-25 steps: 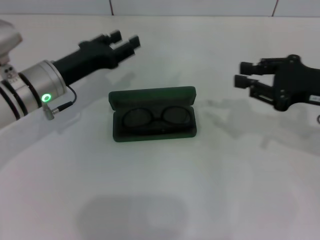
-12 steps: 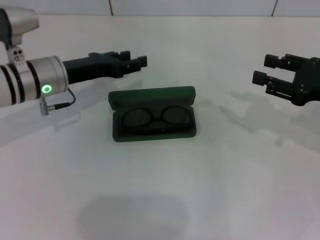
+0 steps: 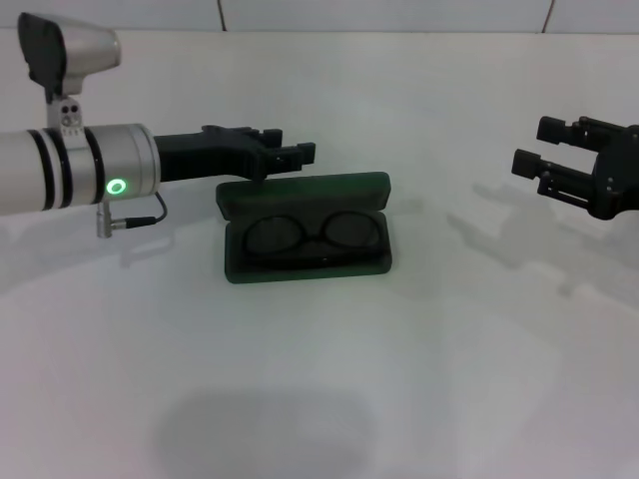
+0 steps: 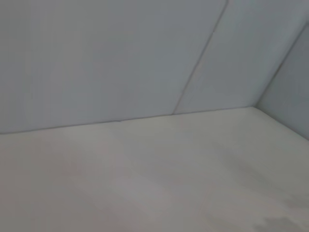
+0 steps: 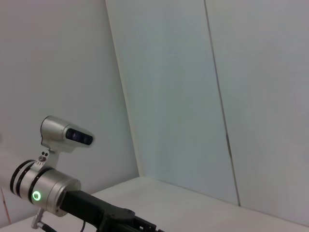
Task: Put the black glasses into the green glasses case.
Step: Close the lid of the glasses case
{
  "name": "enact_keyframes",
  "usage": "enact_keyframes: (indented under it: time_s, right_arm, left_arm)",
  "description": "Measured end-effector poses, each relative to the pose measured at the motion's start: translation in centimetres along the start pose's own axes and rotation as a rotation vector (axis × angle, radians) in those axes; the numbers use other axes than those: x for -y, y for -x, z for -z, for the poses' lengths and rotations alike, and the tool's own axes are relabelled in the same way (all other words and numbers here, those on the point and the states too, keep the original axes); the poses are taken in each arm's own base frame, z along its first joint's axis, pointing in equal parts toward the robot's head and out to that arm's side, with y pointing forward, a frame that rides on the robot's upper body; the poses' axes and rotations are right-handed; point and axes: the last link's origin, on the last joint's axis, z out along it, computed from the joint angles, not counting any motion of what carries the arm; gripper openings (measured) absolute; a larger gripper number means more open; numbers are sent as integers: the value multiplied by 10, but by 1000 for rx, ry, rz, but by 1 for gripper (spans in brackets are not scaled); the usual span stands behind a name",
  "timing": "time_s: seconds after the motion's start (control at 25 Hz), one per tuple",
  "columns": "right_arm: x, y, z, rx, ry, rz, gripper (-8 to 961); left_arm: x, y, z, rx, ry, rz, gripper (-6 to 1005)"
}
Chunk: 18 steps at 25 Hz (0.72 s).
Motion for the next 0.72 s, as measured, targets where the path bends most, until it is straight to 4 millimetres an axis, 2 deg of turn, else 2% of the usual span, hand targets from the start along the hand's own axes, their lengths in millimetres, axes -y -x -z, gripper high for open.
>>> enact_keyframes:
  time_s: [0.44,0.72]
  right_arm:
    - [2,-2,-4,-4,-7,6,578]
    - [5,-2,-5,-12,-31,11,578]
  left_arm:
    - [-11,-2,-13,67,48,-35,650]
    - [-13,14,-10,105,48,-20,650]
